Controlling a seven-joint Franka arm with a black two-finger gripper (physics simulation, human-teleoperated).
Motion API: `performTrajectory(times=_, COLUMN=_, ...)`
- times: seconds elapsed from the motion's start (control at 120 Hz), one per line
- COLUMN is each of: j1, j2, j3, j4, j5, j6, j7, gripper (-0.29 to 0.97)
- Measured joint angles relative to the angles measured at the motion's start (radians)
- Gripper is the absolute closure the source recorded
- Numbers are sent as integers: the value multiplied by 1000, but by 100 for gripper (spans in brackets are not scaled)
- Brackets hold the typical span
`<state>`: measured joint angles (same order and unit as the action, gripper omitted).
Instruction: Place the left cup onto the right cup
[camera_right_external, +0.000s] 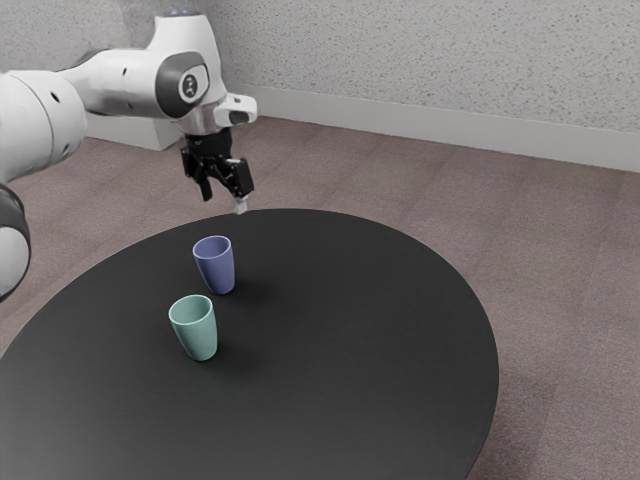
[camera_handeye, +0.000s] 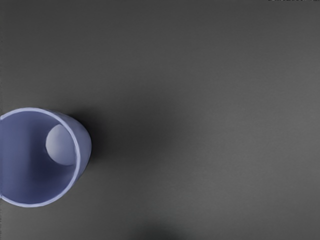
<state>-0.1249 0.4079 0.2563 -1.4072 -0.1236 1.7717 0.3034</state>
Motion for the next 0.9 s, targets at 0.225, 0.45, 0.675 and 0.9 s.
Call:
performTrajectory(times=0.225, j1=36, j2=44, j3=1, j4=1, j5=-38, j6=28, j7=-10, gripper=0)
performTrajectory(times=0.45, j1=47, j2=98, j3=1, j4=19, j5=-48, j6=76, j7=-16, gripper=0)
performTrajectory(times=0.675, j1=55, j2=161, j3=1, j4=48, j5=-50, j6=130, j7=-20, gripper=0)
performTrajectory(times=0.9, j1=68, j2=197, j3=8, j4=51, j5=-51, j6=153, j7=-23, gripper=0)
